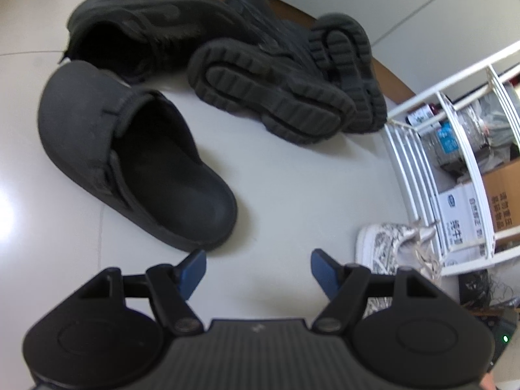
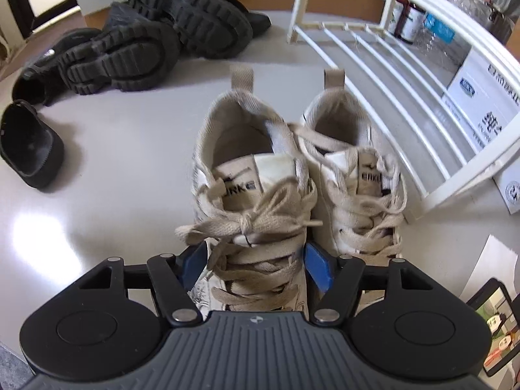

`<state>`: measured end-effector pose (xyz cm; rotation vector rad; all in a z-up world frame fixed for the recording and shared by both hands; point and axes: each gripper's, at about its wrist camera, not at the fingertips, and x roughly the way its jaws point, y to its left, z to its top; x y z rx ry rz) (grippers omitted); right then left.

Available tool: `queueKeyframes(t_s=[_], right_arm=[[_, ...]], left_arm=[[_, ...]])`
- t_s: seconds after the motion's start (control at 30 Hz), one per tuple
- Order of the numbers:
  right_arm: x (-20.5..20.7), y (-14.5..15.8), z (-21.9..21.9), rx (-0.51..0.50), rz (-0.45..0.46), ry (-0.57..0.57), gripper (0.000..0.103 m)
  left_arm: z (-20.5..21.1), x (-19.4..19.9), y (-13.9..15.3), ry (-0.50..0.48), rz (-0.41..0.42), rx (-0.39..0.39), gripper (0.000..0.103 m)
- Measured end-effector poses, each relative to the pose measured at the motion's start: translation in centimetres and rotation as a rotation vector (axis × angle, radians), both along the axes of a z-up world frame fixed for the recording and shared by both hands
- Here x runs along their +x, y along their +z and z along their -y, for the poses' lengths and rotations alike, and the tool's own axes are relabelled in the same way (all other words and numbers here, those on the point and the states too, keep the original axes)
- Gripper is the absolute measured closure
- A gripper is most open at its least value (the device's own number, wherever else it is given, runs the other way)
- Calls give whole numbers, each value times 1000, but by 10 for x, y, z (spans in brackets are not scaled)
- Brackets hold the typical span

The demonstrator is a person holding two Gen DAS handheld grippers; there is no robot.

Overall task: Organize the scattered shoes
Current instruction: 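Move the left tool toward the black clog by the boots, then close the left gripper on the black clog's strap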

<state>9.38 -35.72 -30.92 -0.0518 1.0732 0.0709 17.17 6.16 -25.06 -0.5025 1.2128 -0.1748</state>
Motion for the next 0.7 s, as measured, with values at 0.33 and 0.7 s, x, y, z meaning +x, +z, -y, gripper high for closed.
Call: queueKeyframes(t_s=[0.33,0.7], right_arm=[[-2,19,-5,35,50,14,33],[0,33,-11,78,94,27,33]], left_arm=[[-45,14,16,117,57,74,29],[-79,28,26,176,93,129,29]])
